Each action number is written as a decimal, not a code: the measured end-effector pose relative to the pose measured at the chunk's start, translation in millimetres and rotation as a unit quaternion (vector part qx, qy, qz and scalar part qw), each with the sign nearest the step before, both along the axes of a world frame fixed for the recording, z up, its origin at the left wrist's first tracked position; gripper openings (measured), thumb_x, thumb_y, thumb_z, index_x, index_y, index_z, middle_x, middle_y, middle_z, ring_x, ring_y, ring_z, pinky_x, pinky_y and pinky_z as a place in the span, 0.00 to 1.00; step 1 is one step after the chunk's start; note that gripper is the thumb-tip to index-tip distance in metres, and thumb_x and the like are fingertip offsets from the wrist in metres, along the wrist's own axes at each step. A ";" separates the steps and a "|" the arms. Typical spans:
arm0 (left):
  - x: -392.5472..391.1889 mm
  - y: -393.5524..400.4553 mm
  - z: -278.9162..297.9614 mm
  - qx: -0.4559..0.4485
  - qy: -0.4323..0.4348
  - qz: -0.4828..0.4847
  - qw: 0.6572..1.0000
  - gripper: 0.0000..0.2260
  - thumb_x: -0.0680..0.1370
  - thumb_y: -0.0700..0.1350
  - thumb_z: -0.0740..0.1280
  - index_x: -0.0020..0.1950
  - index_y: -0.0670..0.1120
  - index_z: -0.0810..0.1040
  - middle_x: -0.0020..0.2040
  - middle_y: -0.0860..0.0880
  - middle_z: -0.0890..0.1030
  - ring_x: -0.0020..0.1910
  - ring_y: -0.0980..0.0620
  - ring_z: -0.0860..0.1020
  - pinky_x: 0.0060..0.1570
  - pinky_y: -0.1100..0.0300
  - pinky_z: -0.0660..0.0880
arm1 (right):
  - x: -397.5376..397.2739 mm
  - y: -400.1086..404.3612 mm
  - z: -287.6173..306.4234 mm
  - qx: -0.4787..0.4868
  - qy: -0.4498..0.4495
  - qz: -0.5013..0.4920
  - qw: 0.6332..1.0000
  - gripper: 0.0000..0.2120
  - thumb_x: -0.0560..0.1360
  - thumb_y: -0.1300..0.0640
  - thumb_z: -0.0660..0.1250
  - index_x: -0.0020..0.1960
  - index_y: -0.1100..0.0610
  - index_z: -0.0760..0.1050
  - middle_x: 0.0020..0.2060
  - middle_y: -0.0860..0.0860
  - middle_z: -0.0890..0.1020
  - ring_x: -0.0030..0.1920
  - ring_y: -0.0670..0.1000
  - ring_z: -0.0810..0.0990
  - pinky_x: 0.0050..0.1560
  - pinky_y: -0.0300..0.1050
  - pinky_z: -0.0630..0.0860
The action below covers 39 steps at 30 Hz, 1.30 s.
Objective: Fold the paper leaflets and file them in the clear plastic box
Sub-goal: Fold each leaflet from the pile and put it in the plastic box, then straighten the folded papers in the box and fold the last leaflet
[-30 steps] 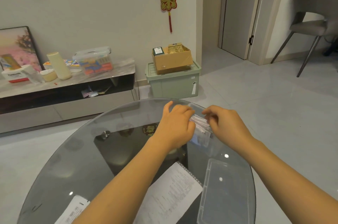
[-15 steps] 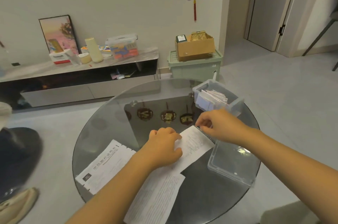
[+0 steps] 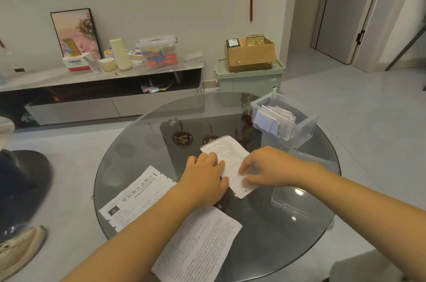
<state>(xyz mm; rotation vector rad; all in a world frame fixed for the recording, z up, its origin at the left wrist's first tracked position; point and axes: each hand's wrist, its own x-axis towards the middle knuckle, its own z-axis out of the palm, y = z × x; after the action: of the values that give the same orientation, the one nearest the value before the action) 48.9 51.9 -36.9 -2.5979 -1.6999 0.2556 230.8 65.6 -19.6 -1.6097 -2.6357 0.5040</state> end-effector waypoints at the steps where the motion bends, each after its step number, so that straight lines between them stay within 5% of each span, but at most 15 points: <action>1: -0.5 1.2 -0.7 -0.002 -0.003 0.005 1.000 0.22 0.82 0.56 0.48 0.72 0.48 0.63 0.65 0.47 0.66 0.62 0.48 0.64 0.66 0.51 0.59 | -1.9 1.1 -2.2 -0.008 -0.011 0.009 1.000 0.18 0.72 0.45 0.69 0.60 0.46 0.76 0.60 0.44 0.76 0.58 0.47 0.74 0.58 0.45 0.73; 4: -6.6 1.7 -3.1 -0.016 -0.034 0.003 0.999 0.24 0.81 0.58 0.51 0.73 0.49 0.62 0.66 0.48 0.65 0.64 0.49 0.62 0.68 0.52 0.58 | -6.1 7.7 -6.4 -0.012 -0.026 0.023 0.999 0.23 0.67 0.43 0.73 0.61 0.44 0.74 0.59 0.44 0.72 0.59 0.47 0.70 0.60 0.47 0.72; 10: -15.0 -3.0 -6.6 -0.082 -0.185 -0.017 0.979 0.27 0.77 0.61 0.62 0.73 0.54 0.63 0.70 0.55 0.63 0.69 0.54 0.61 0.68 0.56 0.63 | -7.8 14.0 -9.3 0.007 -0.002 0.027 1.000 0.20 0.66 0.46 0.75 0.57 0.44 0.75 0.53 0.44 0.72 0.54 0.44 0.66 0.56 0.45 0.71; 15: -13.2 -3.6 -4.5 -0.113 -0.214 -0.012 0.970 0.28 0.72 0.62 0.67 0.69 0.55 0.67 0.68 0.56 0.66 0.66 0.56 0.64 0.65 0.60 0.67 | -12.3 13.3 -18.3 0.037 0.050 0.006 0.998 0.15 0.67 0.44 0.73 0.51 0.47 0.77 0.47 0.43 0.72 0.49 0.45 0.69 0.52 0.42 0.72; 27: -8.9 -0.2 1.8 -0.080 -0.306 0.082 0.945 0.03 0.75 0.51 0.69 0.44 0.54 0.77 0.49 0.55 0.79 0.48 0.56 0.75 0.46 0.65 0.71 | -11.0 12.8 -17.3 -0.022 0.144 -0.007 0.989 0.09 0.68 0.46 0.73 0.44 0.49 0.80 0.43 0.45 0.81 0.46 0.44 0.76 0.46 0.40 0.72; 32: -23.9 4.0 11.5 -0.166 -0.379 0.141 0.899 0.05 0.74 0.51 0.71 0.42 0.50 0.81 0.46 0.54 0.82 0.48 0.55 0.79 0.53 0.56 0.76 | 1.2 12.4 2.5 -0.112 0.153 0.019 0.982 0.21 0.66 0.43 0.74 0.57 0.43 0.76 0.52 0.37 0.77 0.51 0.34 0.74 0.49 0.28 0.67; 36: -28.7 5.4 15.8 -0.225 -0.425 0.188 0.856 0.06 0.75 0.50 0.69 0.41 0.49 0.80 0.51 0.54 0.81 0.55 0.54 0.77 0.60 0.55 0.72 | 8.0 14.2 6.8 -0.115 0.207 -0.010 0.972 0.10 0.71 0.50 0.72 0.52 0.44 0.79 0.52 0.40 0.80 0.54 0.44 0.77 0.57 0.40 0.76; 39: -29.1 4.3 17.5 -0.261 -0.443 0.198 0.835 0.09 0.78 0.53 0.65 0.47 0.49 0.79 0.54 0.52 0.80 0.56 0.54 0.76 0.65 0.53 0.69 | 4.6 15.2 1.1 -0.079 0.243 -0.080 0.963 0.06 0.73 0.51 0.68 0.49 0.50 0.80 0.49 0.52 0.82 0.50 0.52 0.80 0.56 0.48 0.77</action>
<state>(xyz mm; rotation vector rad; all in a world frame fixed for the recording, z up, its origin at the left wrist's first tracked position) 19.8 56.2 -19.4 -2.9122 -2.8047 -0.7241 235.4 80.7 -18.4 -1.4788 -2.1330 0.9773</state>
